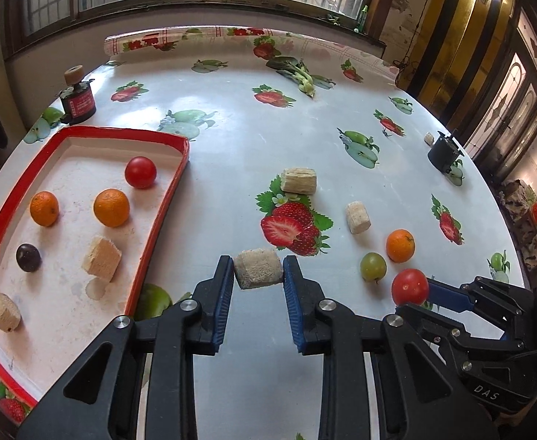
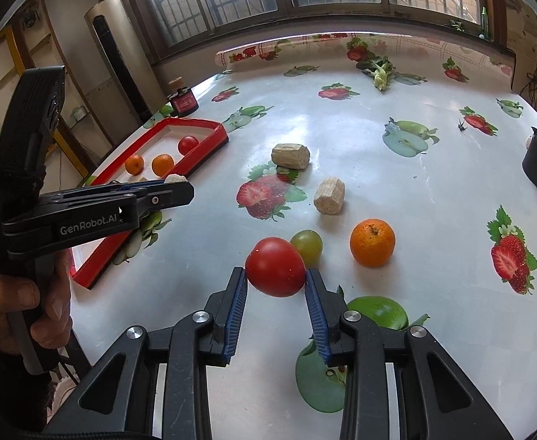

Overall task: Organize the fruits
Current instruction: 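Carry the beige cube and red tomato over the red tray, then open the left gripper to drop the cube while the right gripper releases the tomato, then withdraw both tools from the tray toward the green tomato and orange, then grasp the green tomato with the left gripper while the right gripper grasps an orange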

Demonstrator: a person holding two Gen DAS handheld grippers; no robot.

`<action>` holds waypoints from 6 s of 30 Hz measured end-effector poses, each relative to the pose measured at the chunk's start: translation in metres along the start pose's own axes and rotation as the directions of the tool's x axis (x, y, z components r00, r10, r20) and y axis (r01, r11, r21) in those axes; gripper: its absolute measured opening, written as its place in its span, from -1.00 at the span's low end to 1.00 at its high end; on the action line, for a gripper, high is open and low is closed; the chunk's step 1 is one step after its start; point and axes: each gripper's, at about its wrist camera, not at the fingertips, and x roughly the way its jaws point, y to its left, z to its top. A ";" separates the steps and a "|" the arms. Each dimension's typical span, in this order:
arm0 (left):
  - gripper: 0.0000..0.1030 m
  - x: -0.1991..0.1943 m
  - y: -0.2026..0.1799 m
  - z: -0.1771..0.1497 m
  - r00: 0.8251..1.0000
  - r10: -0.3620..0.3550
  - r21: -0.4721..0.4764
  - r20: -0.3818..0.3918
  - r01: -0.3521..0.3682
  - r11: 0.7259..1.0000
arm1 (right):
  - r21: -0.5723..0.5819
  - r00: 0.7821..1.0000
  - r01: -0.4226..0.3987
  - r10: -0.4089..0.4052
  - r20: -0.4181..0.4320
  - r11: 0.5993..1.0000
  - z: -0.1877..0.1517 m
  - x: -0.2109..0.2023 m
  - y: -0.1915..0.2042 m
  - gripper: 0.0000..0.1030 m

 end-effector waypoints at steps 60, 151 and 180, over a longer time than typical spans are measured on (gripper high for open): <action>-0.52 -0.055 0.132 -0.059 0.990 0.140 -0.243 0.027 -0.130 0.961 | -0.186 0.991 -0.131 0.129 -0.026 0.974 0.054 0.052 0.127 -0.35; 0.02 -0.045 0.054 -0.049 0.996 0.084 -0.119 -0.016 -0.085 0.989 | 0.010 0.999 -0.029 0.029 0.022 1.000 0.018 0.004 0.016 0.10; 0.01 0.019 -0.058 -0.026 0.990 -0.082 0.072 -0.111 0.091 0.993 | 0.148 0.998 0.062 -0.060 -0.014 0.987 0.013 0.021 -0.075 0.09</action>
